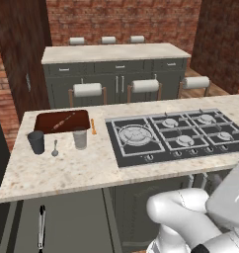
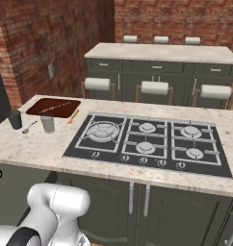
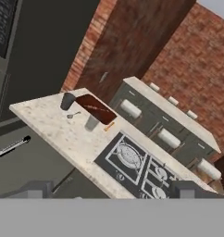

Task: Take the tongs from the drawer on the left and place them on the dining counter next to the tray containing the kebab skewer.

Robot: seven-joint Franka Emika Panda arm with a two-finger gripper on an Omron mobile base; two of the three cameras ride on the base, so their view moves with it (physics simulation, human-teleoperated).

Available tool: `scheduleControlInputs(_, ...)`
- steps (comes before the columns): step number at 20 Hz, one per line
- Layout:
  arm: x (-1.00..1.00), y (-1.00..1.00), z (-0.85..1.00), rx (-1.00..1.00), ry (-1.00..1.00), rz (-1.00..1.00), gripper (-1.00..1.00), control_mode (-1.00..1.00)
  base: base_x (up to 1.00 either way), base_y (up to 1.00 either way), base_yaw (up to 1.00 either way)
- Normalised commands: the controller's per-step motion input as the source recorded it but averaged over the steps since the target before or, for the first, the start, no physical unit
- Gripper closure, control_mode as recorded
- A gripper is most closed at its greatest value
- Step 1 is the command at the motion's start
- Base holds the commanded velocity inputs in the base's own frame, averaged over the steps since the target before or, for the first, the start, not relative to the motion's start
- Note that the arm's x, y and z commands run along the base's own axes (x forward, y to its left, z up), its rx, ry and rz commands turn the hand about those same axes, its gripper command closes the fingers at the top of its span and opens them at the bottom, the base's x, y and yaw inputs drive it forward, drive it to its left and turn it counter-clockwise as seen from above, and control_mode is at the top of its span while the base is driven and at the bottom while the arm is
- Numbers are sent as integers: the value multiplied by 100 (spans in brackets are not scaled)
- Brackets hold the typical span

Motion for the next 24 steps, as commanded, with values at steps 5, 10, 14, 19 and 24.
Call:
scheduleControlInputs(5,83,-23,0,9,12,0,-100,-100,0,0,0)
scheduleControlInputs(10,97,-6,0,4,19,0,-100,-100,0,0,0)
scheduleControlInputs(14,91,0,0,0,23,0,-100,-100,0,0,0)
scheduleControlInputs(19,82,0,-5,0,22,0,-100,-100,0,0,0)
scheduleControlInputs(24,82,0,-39,0,11,0,-100,-100,0,0,0)
